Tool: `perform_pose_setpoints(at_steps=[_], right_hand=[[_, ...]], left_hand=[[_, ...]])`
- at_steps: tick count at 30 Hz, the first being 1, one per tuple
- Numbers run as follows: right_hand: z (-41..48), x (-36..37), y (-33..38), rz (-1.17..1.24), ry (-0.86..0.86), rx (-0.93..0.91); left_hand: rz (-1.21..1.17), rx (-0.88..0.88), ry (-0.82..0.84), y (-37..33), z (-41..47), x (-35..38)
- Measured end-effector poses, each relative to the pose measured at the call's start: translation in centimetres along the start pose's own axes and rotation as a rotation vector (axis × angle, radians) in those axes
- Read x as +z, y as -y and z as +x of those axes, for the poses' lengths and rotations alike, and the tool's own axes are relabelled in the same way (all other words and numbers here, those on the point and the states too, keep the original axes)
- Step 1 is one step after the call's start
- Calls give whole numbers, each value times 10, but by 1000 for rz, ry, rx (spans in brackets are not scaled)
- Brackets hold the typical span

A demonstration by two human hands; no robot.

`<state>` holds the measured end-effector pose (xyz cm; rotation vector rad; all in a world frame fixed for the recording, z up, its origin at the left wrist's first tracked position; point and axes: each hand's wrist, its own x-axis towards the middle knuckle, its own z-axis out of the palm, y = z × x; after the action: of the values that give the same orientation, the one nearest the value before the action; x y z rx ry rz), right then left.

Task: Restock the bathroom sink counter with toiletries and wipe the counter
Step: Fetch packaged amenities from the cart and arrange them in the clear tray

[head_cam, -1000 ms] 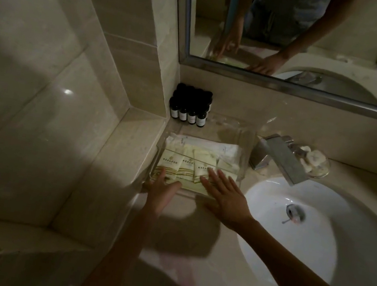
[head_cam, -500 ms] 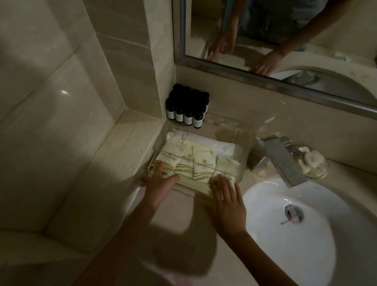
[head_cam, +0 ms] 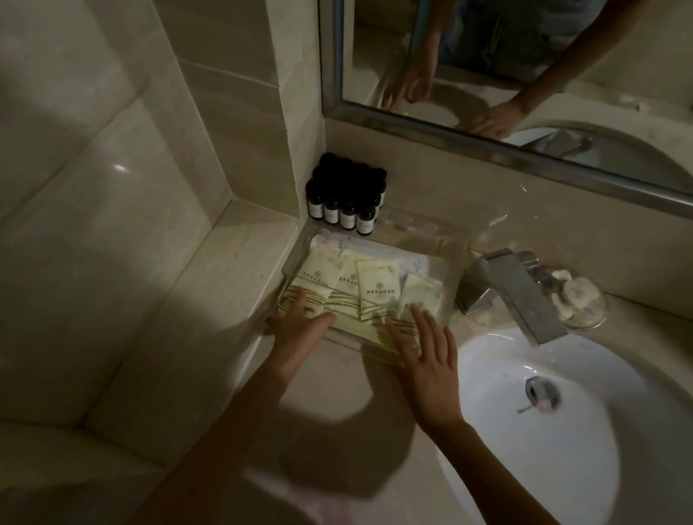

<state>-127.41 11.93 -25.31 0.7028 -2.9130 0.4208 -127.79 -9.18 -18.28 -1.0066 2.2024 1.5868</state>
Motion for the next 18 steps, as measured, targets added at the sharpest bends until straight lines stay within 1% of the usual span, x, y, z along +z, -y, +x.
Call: perform_pose_setpoints(at_steps=[3,5,7,13,18], right_hand=[[19,-4,-8,31,13,96],[32,-9,-13,51,40,107],[41,-11,-17,77,65,109],[56,-7,-26,130,74,159],[59,-8,-28,139,60,163]], left_hand=[[-68,37,4,-13,6,1],[-215,28,-30,-18,10,3],[-304,13,-61,-22,16,4],[-386,-1,-81,-39,30,13],[-381,11,-93,-39,38,17]])
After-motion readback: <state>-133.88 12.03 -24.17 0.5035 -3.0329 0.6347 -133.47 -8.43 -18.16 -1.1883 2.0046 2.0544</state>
